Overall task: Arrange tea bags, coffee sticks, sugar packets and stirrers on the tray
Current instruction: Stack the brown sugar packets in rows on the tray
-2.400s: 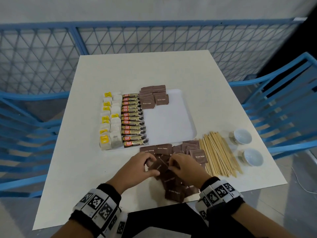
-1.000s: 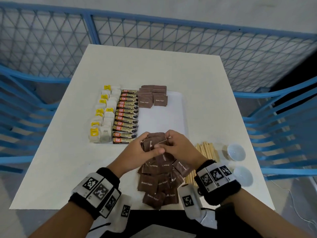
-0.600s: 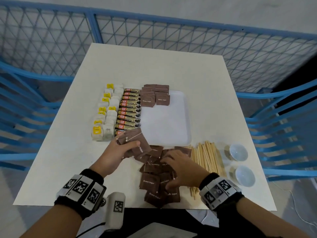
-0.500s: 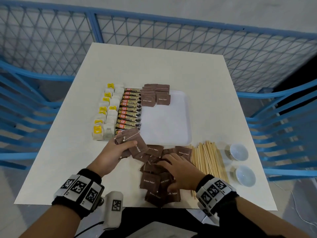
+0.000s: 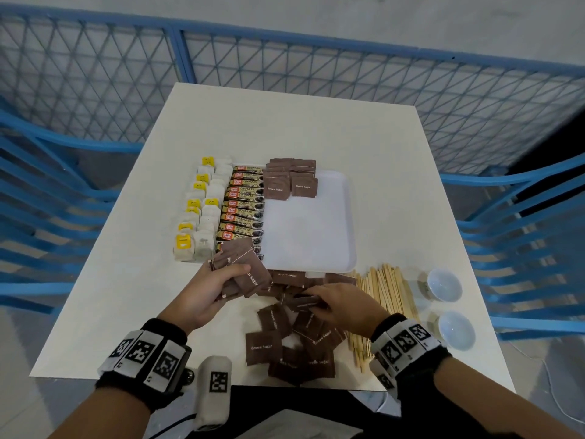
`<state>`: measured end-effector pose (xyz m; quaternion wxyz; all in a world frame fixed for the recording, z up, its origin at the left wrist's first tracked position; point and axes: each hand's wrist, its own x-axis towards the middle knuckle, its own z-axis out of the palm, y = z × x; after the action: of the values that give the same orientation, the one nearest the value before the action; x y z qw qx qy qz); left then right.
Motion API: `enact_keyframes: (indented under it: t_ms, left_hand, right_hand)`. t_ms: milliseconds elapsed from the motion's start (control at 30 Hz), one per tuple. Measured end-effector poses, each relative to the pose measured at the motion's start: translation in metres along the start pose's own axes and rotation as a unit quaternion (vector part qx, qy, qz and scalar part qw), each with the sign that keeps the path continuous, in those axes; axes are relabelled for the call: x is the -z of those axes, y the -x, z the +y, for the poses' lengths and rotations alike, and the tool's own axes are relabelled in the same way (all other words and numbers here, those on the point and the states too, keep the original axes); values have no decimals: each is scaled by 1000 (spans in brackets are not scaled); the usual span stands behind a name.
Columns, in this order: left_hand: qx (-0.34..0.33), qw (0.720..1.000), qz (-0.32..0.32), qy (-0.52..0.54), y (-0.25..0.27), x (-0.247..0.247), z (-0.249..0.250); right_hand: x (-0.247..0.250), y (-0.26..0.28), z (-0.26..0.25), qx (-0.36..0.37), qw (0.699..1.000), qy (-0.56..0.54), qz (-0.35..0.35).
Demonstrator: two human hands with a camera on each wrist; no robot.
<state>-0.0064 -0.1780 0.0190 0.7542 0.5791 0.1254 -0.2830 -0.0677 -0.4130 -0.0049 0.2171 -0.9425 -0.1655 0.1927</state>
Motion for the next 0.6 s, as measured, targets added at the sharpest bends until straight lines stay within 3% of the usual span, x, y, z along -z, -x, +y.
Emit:
enact_keyframes:
  t_ms: [233,433,600]
  left_hand:
    - [31,999,-18,9,0,-9,3]
    - [48,998,-35,5,-4,-25,7]
    - [108,986,-126,-5,0,-38,17]
  right_hand:
    - [33,18,2,-95,971,-218,-10]
    - [63,16,-15,-61,909,-413,-8]
    - [61,-7,-28,-55,881,-469,-9]
